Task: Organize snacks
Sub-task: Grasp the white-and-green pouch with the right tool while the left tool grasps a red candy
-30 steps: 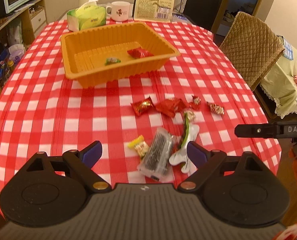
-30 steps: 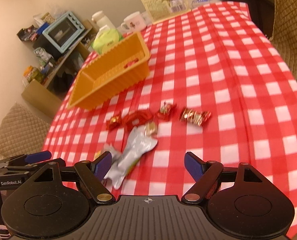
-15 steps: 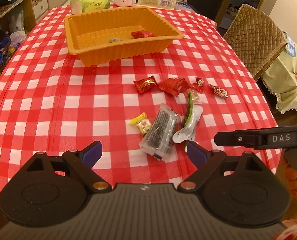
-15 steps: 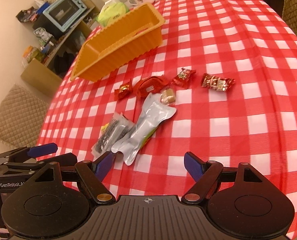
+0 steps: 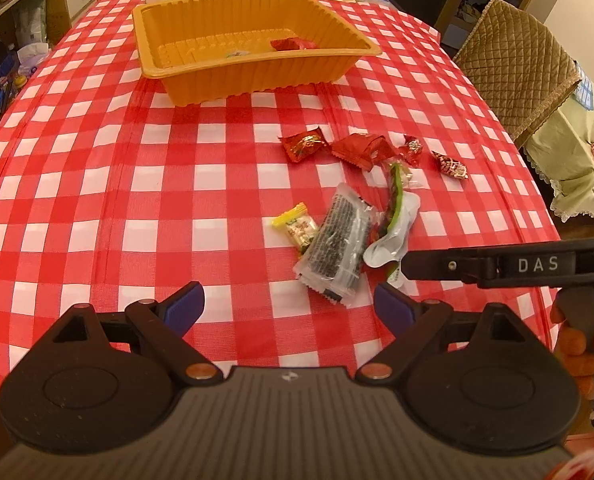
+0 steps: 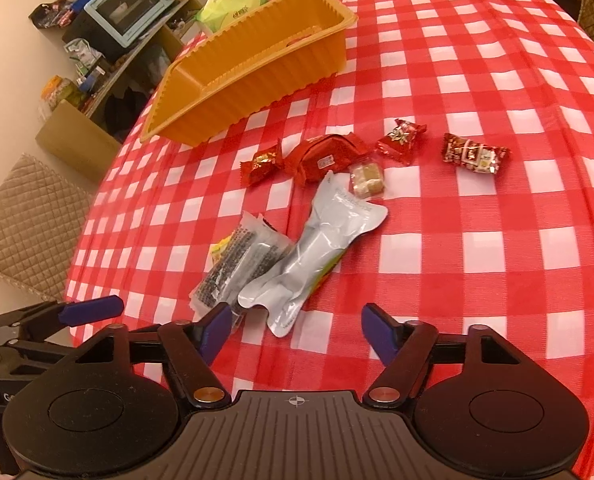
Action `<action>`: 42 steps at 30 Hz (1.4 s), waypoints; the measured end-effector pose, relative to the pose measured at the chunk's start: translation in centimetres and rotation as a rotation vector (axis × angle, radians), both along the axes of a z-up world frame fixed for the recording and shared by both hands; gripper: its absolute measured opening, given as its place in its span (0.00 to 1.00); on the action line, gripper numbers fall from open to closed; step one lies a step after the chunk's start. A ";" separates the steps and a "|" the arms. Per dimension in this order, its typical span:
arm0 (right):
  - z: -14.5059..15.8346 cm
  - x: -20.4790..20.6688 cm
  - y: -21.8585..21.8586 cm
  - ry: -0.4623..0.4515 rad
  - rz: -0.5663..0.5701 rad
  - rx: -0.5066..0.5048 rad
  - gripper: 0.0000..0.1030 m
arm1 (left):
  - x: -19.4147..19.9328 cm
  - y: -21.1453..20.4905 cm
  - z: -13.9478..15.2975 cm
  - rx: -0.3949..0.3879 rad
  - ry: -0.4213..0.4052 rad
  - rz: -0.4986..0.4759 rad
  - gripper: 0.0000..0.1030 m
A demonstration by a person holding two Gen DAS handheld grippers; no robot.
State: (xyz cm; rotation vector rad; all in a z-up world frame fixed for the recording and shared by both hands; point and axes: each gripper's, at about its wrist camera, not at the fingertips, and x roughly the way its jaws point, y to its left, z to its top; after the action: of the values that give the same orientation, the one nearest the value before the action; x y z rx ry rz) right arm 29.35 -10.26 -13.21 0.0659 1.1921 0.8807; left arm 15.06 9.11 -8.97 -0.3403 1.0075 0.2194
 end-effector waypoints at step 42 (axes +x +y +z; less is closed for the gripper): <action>-0.3 1.6 2.3 -0.073 -0.175 -0.093 0.29 | 3.6 3.1 -1.2 0.086 -0.054 -0.134 0.81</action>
State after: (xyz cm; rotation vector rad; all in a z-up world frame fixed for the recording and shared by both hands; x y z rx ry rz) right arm 30.92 -7.95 -13.55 0.0609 1.1387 0.6686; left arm 18.61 12.17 -10.16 -0.1988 0.9601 0.1311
